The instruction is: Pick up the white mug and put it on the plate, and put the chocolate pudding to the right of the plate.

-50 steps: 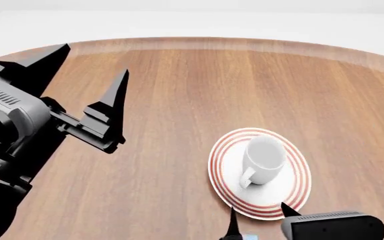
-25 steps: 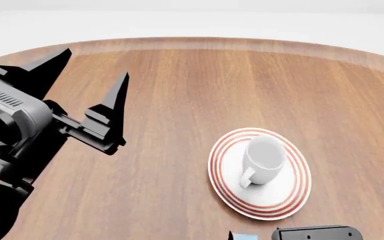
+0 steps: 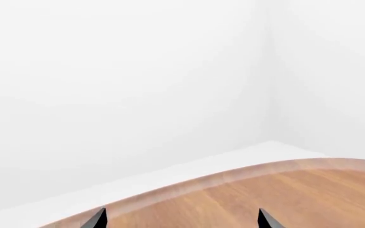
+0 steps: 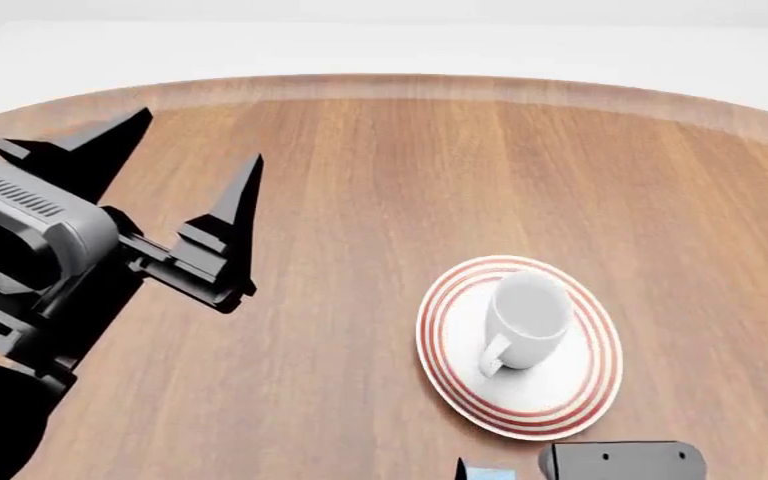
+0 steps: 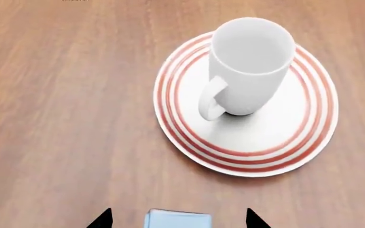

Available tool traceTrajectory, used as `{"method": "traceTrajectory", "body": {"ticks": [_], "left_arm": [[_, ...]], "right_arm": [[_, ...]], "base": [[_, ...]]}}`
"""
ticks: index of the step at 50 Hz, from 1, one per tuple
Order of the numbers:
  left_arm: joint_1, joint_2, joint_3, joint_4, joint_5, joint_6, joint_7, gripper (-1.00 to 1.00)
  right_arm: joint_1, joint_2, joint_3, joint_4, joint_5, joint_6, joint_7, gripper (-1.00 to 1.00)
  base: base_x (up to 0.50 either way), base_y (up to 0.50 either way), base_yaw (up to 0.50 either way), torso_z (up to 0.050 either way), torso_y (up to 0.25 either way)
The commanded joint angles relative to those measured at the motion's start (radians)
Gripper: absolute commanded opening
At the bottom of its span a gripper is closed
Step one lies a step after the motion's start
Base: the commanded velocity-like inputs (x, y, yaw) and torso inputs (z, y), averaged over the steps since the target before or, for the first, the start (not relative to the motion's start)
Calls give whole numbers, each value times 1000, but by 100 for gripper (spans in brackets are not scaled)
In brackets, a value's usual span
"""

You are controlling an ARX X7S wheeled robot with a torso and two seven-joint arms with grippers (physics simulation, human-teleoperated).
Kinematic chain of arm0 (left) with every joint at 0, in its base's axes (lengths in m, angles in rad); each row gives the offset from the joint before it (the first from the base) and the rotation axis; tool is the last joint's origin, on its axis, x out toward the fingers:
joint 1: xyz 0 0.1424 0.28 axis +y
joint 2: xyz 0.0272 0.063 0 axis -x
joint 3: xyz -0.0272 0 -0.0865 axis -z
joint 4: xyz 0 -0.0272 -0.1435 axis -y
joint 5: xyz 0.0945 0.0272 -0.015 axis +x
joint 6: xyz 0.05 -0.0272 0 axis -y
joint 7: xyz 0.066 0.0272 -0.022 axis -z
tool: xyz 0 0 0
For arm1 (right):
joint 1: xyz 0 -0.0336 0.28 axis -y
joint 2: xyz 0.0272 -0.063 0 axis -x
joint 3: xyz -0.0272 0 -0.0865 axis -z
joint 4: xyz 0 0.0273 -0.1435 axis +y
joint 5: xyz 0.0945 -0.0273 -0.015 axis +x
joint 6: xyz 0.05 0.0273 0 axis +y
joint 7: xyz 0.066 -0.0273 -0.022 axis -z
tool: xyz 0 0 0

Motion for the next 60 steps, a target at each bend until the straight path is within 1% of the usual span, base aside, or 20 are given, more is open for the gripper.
{"method": "traceTrajectory", "body": {"ticks": [1, 13, 23, 60], "left_arm": [[10, 22, -25, 0, 12, 3, 24, 100], [12, 18, -27, 2, 10, 1, 20, 100], [12, 21, -29, 3, 6, -3, 19, 100], [26, 28, -35, -10, -2, 1, 20, 100]], "right_arm": [[-11, -32, 42, 46, 12, -38, -49, 100], [-49, -43, 34, 60, 15, -57, -56, 100], [-48, -41, 48, 74, 37, -72, -57, 100], [-87, -71, 17, 156, 36, -49, -96, 100]], "base": [[0, 0, 0, 0, 0], [0, 0, 0, 0, 0], [0, 0, 0, 0, 0], [0, 0, 0, 0, 0]]}}
